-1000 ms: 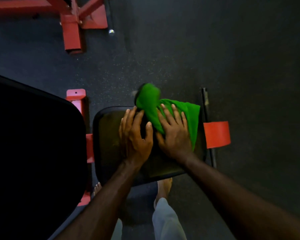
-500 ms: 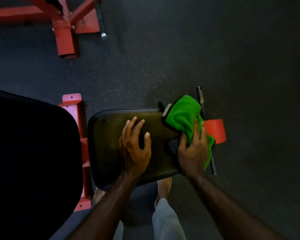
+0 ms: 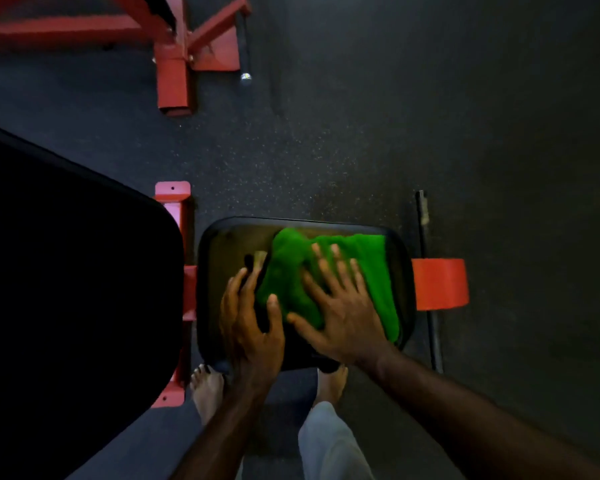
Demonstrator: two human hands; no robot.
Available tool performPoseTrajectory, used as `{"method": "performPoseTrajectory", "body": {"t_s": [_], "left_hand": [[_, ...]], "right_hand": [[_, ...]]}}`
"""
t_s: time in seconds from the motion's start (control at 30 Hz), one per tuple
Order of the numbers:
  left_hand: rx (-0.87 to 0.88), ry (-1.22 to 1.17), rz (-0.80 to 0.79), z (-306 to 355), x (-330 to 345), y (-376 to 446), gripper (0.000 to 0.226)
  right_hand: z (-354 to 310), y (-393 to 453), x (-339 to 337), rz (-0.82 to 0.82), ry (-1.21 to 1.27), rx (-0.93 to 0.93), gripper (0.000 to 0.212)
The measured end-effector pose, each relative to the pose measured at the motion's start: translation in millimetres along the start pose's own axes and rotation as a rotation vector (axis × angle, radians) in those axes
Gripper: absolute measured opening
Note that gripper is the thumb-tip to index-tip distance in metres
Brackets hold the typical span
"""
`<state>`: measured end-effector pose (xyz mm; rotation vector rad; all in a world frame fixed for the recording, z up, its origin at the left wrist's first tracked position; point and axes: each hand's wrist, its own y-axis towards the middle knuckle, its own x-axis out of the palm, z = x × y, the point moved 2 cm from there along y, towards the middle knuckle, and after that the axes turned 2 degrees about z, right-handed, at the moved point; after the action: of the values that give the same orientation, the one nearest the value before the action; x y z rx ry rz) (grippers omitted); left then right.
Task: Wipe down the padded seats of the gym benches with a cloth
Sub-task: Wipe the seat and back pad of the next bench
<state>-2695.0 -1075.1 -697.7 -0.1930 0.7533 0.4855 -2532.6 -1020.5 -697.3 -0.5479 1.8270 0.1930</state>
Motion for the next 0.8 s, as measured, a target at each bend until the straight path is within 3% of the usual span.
{"method": "performPoseTrajectory", "body": {"t_s": [0.07, 0.23, 0.27, 0.4, 0.43, 0.53, 0.6, 0.67, 0.77, 0.8], "left_hand": [[-0.068, 0.059, 0.084, -14.5, -9.5, -1.9, 0.05], [-0.287, 0.004, 0.258, -27.9, -19.2, -8.2, 0.056], [-0.34, -0.029, 0.271, -26.5, -18.5, -8.3, 0.058], [-0.417, -0.164, 0.3, -27.2, -18.2, -5.9, 0.065], [-0.408, -0.16, 0.293, -28.9, -17.9, -4.1, 0.066], [-0.395, -0.124, 0.279, -32.5, -19.0, -6.5, 0.063], [-0.34, -0.134, 0.298, -30.8, -21.8, -7.3, 0.058], [-0.292, -0.113, 0.342, -33.2, -19.1, -8.3, 0.055], [-0.244, -0.025, 0.428, -40.2, -8.5, -27.1, 0.052], [-0.265, -0.003, 0.444, -42.4, -6.0, -34.1, 0.052]], "right_hand": [[7.1, 11.3, -4.6, -0.028, -0.009, -0.187, 0.08], [-21.4, 30.7, 3.1, 0.122, 0.066, 0.205, 0.072], [-35.9, 28.5, 9.2, 0.114, 0.075, 0.158, 0.072], [-34.9, 39.3, 10.9, -0.059, 0.028, -0.442, 0.076], [-27.3, 49.9, 8.9, -0.044, 0.018, -0.457, 0.075], [-31.8, 61.2, 11.1, 0.04, 0.041, -0.183, 0.073], [-51.2, 54.2, 17.6, 0.068, 0.015, -0.112, 0.074], [-54.3, 50.7, 22.0, 0.04, -0.012, -0.238, 0.074], [-40.2, 53.2, 15.9, -0.056, -0.072, -0.627, 0.075], [-34.5, 57.7, 14.6, -0.077, -0.077, -0.674, 0.075]]}}
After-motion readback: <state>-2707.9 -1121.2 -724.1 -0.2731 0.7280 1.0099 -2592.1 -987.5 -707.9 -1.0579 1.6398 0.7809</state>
